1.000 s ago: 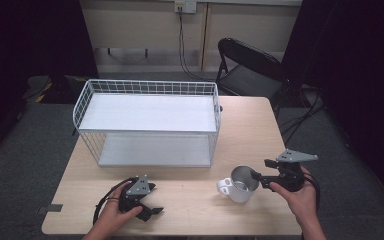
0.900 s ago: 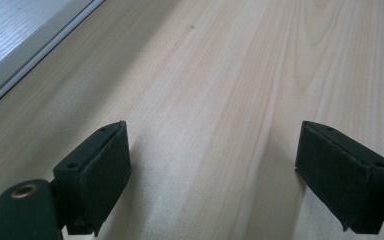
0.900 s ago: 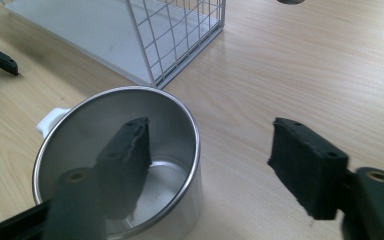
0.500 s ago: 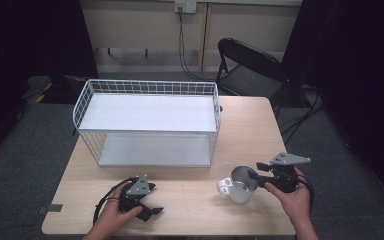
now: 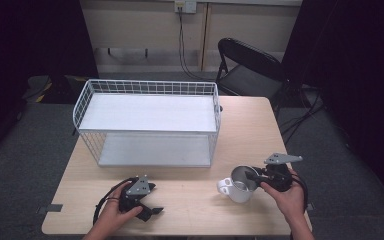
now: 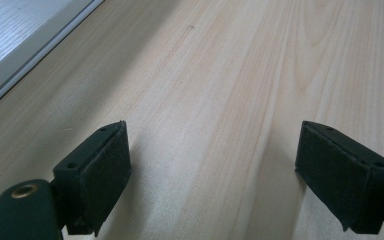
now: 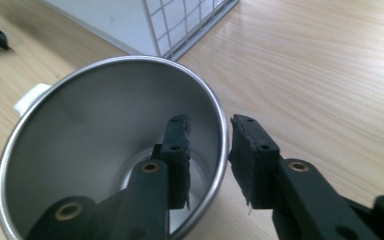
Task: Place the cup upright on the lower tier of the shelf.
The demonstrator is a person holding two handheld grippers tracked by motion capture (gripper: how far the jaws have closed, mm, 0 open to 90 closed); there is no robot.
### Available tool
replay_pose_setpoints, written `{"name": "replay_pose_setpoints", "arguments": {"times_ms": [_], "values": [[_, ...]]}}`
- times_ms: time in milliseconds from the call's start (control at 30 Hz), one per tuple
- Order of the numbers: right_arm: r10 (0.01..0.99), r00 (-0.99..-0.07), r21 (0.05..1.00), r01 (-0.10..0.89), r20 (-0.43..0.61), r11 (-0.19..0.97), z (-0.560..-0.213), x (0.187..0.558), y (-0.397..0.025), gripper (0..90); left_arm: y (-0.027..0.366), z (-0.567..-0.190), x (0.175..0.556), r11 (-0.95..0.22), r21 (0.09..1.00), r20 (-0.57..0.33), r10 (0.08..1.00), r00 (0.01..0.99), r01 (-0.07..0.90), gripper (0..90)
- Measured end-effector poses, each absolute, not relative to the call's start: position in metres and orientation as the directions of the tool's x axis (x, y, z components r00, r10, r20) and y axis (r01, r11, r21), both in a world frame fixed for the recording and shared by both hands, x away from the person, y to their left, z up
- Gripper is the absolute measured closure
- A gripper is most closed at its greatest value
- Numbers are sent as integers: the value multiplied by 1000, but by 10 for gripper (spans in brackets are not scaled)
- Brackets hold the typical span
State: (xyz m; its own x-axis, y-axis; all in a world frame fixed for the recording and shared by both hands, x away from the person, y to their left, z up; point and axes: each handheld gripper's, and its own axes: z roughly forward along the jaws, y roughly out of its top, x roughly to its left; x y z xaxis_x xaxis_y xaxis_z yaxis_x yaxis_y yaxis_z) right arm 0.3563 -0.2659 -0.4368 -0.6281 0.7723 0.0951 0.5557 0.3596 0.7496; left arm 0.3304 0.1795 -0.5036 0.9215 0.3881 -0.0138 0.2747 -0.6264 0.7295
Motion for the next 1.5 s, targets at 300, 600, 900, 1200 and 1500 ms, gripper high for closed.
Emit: {"name": "replay_pose_setpoints", "arguments": {"times_ms": [300,600,900,1200,1500], "values": [[763,-641,740,552,82,385,-435,357,-261,807,179,-504,330,-625,730,-15,388,921,275,138],[754,-654,748,530,60,400,-432,352,-259,823,179,-504,330,-625,730,-15,388,922,275,138],[750,-656,761,530,89,374,-425,353,-255,823,180,-504,330,-626,730,-15,388,922,275,138],[731,-675,760,523,93,386,-418,356,-240,823,180,-504,330,-627,730,-14,387,922,274,138],[710,-698,761,509,93,401,-413,359,-220,824,180,-504,330,-626,730,-14,388,922,275,138]]}}
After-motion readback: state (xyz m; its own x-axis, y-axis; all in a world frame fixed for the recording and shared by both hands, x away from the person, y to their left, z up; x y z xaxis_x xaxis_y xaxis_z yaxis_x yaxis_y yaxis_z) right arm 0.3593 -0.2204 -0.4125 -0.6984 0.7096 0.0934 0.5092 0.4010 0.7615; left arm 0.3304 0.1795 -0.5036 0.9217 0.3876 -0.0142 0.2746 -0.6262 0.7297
